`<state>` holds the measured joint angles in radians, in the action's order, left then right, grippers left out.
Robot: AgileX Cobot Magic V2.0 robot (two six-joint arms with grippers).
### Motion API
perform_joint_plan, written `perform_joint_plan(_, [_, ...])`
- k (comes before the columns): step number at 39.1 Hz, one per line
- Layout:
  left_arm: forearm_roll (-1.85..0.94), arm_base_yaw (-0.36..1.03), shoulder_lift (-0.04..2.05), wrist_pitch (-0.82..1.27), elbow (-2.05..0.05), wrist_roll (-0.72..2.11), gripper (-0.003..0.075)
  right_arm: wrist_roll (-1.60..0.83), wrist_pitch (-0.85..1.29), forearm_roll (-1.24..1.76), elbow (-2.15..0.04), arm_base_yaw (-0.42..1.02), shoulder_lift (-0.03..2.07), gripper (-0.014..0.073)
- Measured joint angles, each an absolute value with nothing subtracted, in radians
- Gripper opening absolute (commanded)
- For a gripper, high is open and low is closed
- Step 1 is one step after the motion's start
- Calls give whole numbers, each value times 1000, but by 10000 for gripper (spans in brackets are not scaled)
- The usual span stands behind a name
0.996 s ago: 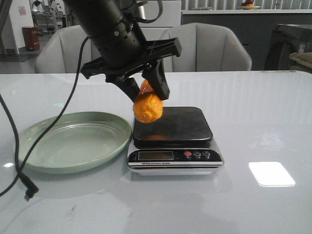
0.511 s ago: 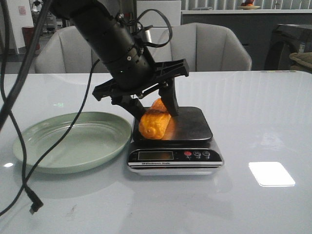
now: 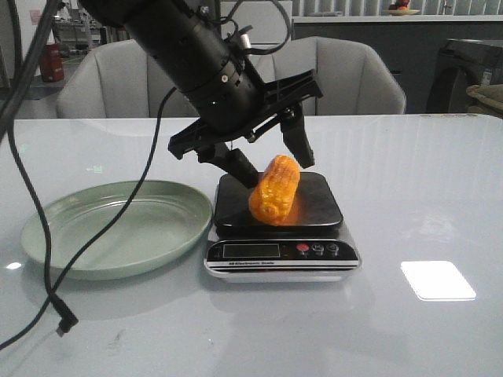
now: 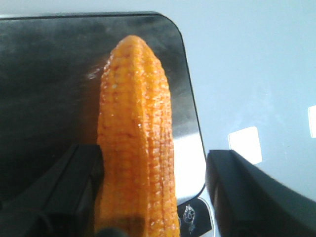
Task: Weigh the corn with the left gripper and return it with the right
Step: 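Move the corn over the scale and lower it onto the pan, then open the left gripper and raise it away from the corn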
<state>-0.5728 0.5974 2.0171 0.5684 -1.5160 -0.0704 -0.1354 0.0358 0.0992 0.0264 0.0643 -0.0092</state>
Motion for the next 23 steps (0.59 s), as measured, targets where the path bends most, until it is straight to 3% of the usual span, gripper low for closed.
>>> perform_joint_plan(23, [-431, 597, 1949, 625, -1488, -69, 493, -135, 36, 99, 26, 64, -9, 157])
